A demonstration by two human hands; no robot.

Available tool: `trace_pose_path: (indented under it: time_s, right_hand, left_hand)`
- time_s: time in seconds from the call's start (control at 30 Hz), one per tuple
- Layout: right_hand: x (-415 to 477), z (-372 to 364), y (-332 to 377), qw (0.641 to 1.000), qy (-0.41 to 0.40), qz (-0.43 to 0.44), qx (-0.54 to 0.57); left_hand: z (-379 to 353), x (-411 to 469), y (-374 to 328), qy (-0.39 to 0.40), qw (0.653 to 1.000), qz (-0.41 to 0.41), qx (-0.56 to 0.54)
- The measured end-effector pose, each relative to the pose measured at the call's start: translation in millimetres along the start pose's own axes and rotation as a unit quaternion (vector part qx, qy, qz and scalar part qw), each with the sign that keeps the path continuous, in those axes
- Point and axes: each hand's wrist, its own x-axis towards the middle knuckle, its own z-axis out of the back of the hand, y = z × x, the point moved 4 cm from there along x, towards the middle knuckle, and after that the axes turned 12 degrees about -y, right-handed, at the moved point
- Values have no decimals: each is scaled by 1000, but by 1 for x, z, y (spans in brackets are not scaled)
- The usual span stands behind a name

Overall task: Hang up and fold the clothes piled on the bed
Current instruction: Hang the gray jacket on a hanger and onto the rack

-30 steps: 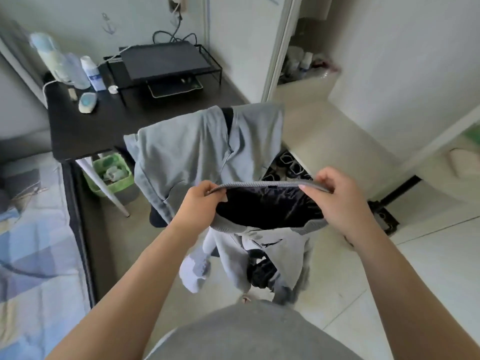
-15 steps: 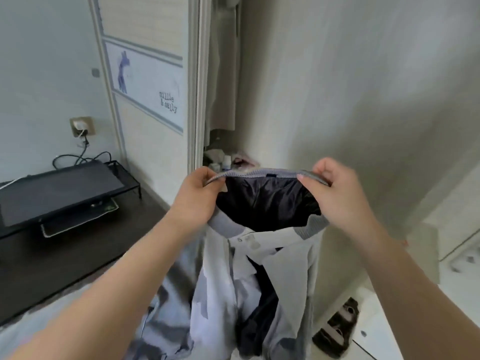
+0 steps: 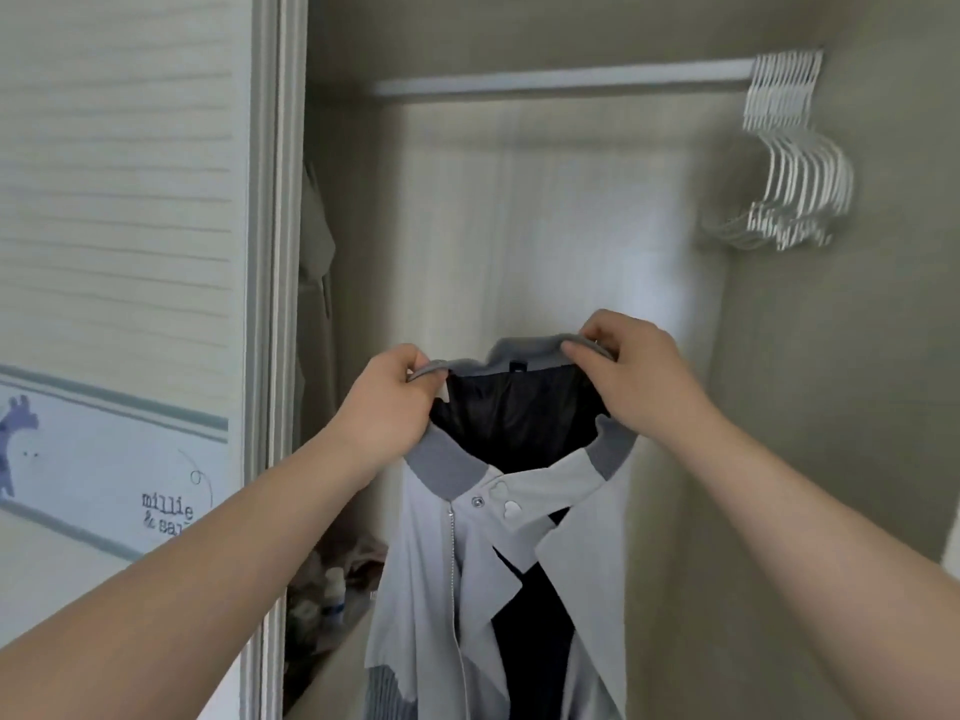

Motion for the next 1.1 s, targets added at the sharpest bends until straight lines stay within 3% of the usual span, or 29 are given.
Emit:
trace_pose_path:
  time_s: [0.33, 0.57, 0.7, 0.77, 0.93, 1.1]
  right_hand:
    - [152, 44, 28, 969, -63, 102, -216]
    - [241, 92, 34, 889, -80, 119, -436]
    - [264, 101, 24, 810, -134, 148, -551]
    - [271, 106, 15, 792, -151, 122, -578]
    - [278, 115, -17, 786, -145, 30, -600]
    - [284, 128, -52, 766, -164, -20, -622]
  left_hand:
    - [-39, 141, -99, -39, 992, -119, 10]
    - [-82, 213, -190, -65, 989, -131, -25]
    - [-102, 224, -219, -68, 989, -133, 2]
    - [-109, 217, -230, -76, 984, -151, 47]
    - [-139, 227, -222, -66, 989, -131, -12]
    - [-146, 235, -214, -61, 986, -150, 28]
